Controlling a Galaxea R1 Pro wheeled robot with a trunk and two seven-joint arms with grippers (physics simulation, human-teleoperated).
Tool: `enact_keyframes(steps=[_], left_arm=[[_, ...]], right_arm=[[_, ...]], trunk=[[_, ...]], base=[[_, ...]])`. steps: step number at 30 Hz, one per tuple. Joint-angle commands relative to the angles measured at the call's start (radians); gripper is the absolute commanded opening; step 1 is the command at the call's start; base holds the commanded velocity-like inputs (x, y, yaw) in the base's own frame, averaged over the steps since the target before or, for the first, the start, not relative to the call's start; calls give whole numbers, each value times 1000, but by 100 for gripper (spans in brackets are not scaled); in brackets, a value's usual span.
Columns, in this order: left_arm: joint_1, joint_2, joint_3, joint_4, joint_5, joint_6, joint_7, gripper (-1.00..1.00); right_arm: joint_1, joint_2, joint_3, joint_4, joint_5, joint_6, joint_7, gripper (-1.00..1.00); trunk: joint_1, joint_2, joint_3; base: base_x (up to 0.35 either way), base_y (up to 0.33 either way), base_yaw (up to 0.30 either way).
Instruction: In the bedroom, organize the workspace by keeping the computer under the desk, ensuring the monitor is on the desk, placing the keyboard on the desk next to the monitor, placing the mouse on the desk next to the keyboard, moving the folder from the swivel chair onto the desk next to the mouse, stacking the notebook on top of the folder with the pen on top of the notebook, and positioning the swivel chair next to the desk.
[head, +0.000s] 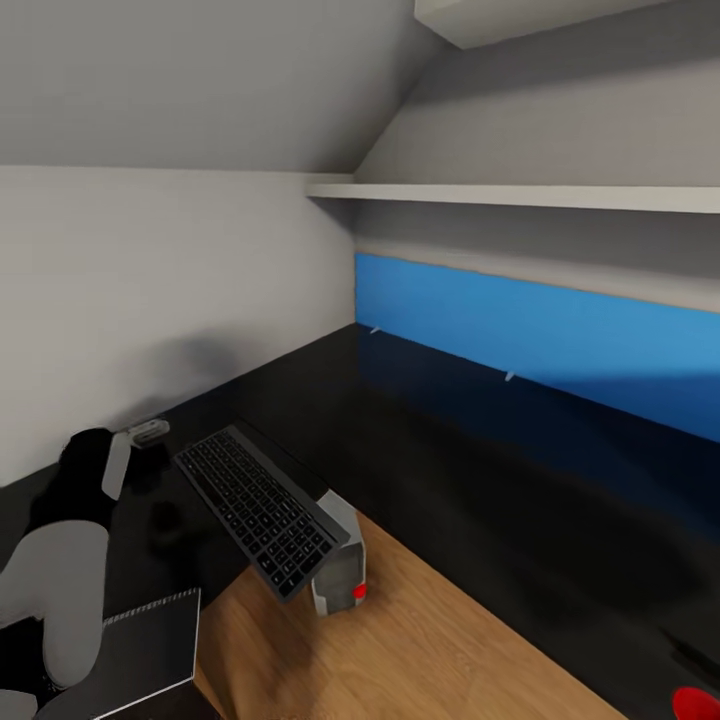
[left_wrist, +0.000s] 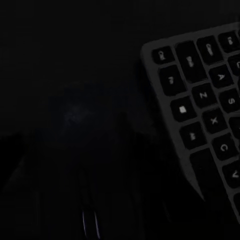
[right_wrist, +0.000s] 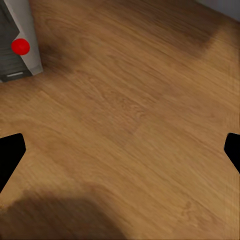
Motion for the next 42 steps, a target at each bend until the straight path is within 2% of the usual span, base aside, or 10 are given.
enact_keyframes(steps=[1, 6, 10, 33, 34, 42], left_arm=[[-1, 0, 1, 18, 5, 1, 6, -100], [-1, 0, 1, 90, 5, -4, 11, -100], [-1, 0, 1, 114, 5, -5, 11, -100], [-1, 2, 2, 122, 5, -6, 9, -100], [-1, 3, 2, 122, 5, -6, 9, 100], [-1, 11, 5, 121, 5, -6, 6, 100]], right_arm=[[-1, 0, 7, 2, -3, -3, -5, 100], [-1, 0, 6, 2, -3, -3, -5, 100], [-1, 0, 6, 2, -3, -2, -5, 100], [-1, -1, 6, 2, -3, 0, -5, 100], [-1, -1, 6, 2, -3, 0, -5, 100], [-1, -1, 6, 2, -3, 0, -5, 100]], trunk=[[0, -1, -2], [0, -1, -4], [0, -1, -4], [0, -1, -4], [0, -1, -4], [0, -1, -4]], base=[[0, 0, 112], [0, 0, 58], [0, 0, 10], [0, 0, 0], [0, 0, 0], [0, 0, 0]])
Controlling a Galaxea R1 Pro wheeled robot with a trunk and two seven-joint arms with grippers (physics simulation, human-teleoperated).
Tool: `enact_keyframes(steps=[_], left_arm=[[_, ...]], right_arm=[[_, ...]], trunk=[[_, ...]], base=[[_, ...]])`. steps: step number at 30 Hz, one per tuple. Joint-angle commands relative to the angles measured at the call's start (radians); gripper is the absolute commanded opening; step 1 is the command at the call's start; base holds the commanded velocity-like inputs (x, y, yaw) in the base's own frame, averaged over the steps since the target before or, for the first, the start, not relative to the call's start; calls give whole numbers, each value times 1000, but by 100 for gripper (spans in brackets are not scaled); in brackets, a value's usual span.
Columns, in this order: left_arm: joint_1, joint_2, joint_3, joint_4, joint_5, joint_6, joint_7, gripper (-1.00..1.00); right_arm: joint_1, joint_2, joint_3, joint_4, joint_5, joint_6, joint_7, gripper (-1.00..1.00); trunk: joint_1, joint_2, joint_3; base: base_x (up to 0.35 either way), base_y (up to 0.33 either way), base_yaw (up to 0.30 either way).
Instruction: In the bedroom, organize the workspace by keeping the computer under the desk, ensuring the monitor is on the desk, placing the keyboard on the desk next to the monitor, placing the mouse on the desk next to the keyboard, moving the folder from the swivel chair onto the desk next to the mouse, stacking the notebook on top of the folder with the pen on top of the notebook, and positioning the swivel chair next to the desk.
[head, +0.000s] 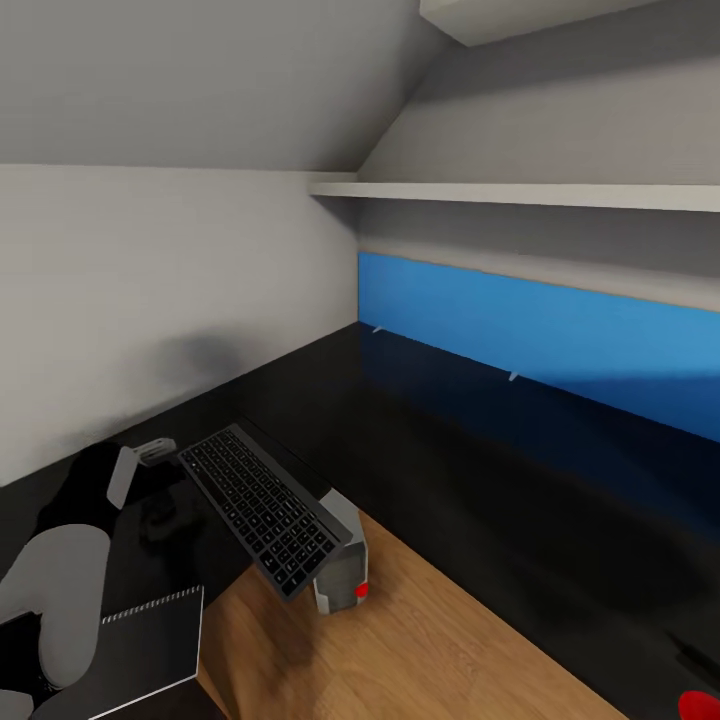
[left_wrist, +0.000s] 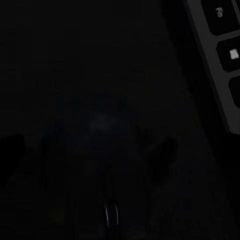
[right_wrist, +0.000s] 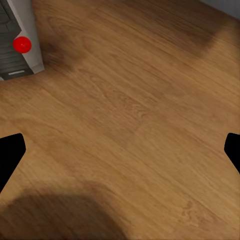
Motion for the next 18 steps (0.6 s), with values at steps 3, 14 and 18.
enact_keyframes(steps=[3, 14, 18], left_arm=[[-1, 0, 3, -3, 8, 4, 6, 100], [-1, 7, 22, -45, 8, 10, 6, 100], [-1, 8, 26, -87, 7, 14, 6, 100]], right_arm=[[-1, 0, 6, 2, -3, -3, -5, 100], [-1, 1, 6, 2, -3, -3, -5, 100], [-1, 1, 6, 2, -3, -3, -5, 100]], trunk=[[0, 0, -1], [0, 0, -1], [0, 0, -1]], base=[[0, 0, 0], [0, 0, 0], [0, 0, 0]])
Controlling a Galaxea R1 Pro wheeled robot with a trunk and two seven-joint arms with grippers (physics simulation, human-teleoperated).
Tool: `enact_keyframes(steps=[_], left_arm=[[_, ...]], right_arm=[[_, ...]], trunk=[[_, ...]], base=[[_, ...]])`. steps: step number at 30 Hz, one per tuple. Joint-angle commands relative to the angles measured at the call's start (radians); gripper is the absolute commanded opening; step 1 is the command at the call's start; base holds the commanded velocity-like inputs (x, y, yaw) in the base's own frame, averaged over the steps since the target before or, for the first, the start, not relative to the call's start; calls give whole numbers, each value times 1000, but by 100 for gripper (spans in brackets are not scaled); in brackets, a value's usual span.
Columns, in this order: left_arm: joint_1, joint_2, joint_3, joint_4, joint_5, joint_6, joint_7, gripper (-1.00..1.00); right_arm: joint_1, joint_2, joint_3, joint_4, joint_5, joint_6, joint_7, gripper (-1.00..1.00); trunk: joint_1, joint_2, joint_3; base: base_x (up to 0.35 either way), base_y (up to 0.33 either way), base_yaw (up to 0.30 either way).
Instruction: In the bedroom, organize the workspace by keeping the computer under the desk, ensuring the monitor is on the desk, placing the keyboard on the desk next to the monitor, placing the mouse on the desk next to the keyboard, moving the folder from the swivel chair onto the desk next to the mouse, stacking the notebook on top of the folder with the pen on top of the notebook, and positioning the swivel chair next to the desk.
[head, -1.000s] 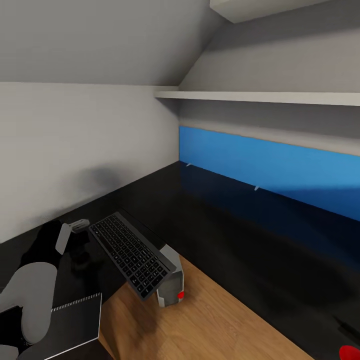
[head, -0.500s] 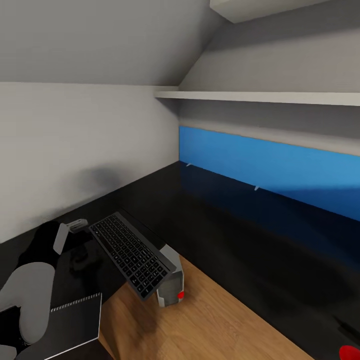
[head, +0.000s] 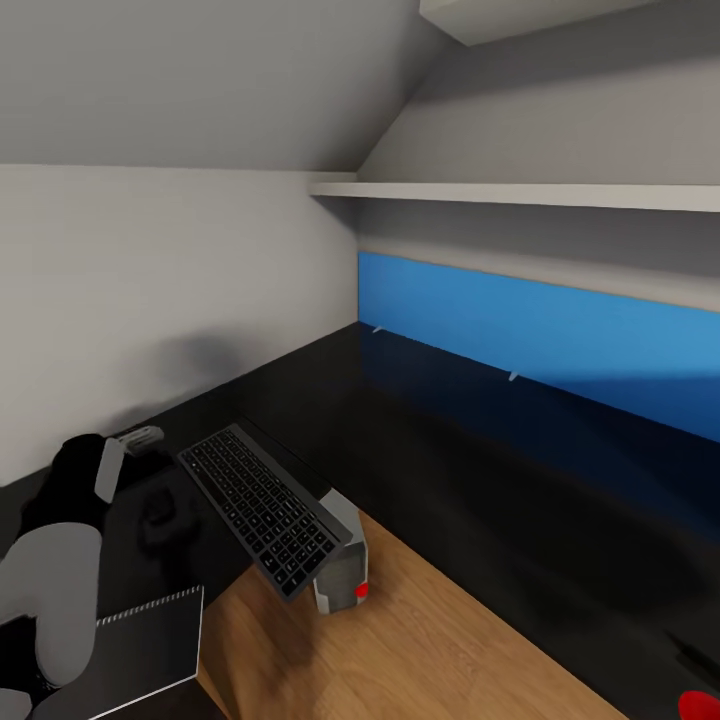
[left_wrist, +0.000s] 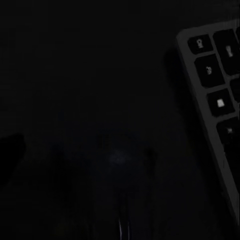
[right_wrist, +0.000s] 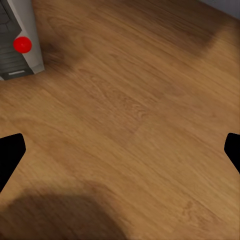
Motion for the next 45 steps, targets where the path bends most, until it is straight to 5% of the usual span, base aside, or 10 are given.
enact_keyframes(steps=[1, 15, 29, 45], left_arm=[[-1, 0, 2, -10, 8, 5, 7, 100], [-1, 2, 6, -86, 9, 44, 7, 100], [-1, 1, 6, -90, 7, 47, 7, 100], [-1, 1, 8, -84, 7, 46, 8, 100]], right_arm=[[-1, 0, 6, 2, -3, -3, -5, 100], [-1, -1, 6, 2, -3, -3, -5, 100], [-1, 1, 7, 2, -3, -5, -5, 100], [-1, 2, 8, 2, -3, -2, -5, 100]], trunk=[[0, 0, -1], [-54, 98, 43], [-54, 98, 43], [-54, 98, 38]], base=[[0, 0, 0], [0, 0, 0], [0, 0, 22], [0, 0, 240]])
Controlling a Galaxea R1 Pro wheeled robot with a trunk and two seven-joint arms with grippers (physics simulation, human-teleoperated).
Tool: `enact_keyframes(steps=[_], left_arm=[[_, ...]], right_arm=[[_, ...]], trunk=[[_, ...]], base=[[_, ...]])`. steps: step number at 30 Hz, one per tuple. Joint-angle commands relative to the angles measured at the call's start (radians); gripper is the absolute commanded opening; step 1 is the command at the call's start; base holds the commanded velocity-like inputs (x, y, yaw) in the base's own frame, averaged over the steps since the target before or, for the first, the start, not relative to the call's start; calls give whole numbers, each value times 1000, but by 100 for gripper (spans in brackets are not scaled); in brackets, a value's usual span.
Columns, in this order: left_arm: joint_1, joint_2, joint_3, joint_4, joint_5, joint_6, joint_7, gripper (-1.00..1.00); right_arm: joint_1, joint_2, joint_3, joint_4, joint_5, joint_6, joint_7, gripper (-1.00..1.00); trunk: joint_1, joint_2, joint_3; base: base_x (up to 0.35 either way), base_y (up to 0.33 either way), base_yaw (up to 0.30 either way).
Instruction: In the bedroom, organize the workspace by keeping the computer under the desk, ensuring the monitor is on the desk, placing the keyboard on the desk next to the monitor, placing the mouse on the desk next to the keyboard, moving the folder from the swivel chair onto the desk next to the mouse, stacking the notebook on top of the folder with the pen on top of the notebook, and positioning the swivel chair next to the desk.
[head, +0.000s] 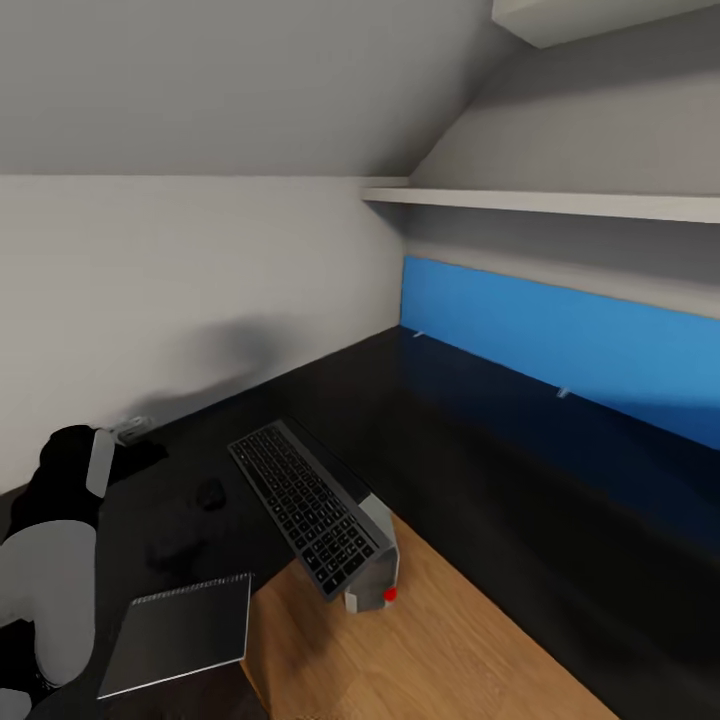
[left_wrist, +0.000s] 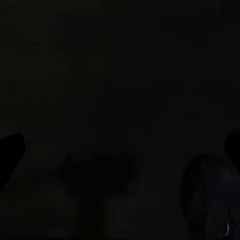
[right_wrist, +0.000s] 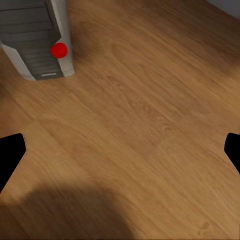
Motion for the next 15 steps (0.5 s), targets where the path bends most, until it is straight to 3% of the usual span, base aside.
enact_keyframes(steps=[1, 6, 15], left_arm=[[-1, 0, 1, -1, 8, 4, 7, 100], [-1, 0, 1, -2, 9, 4, 7, 100], [-1, -1, -1, -3, 10, 4, 7, 100]], right_arm=[[-1, 0, 7, 2, -3, -3, -5, 100], [-1, -1, 6, 2, -1, -4, -3, 100], [0, -5, 7, 2, 2, -10, 0, 100]], trunk=[[0, -1, -1], [0, -1, -4], [0, -1, -4]], base=[[0, 0, 257], [0, 0, 199], [0, 0, 41]])
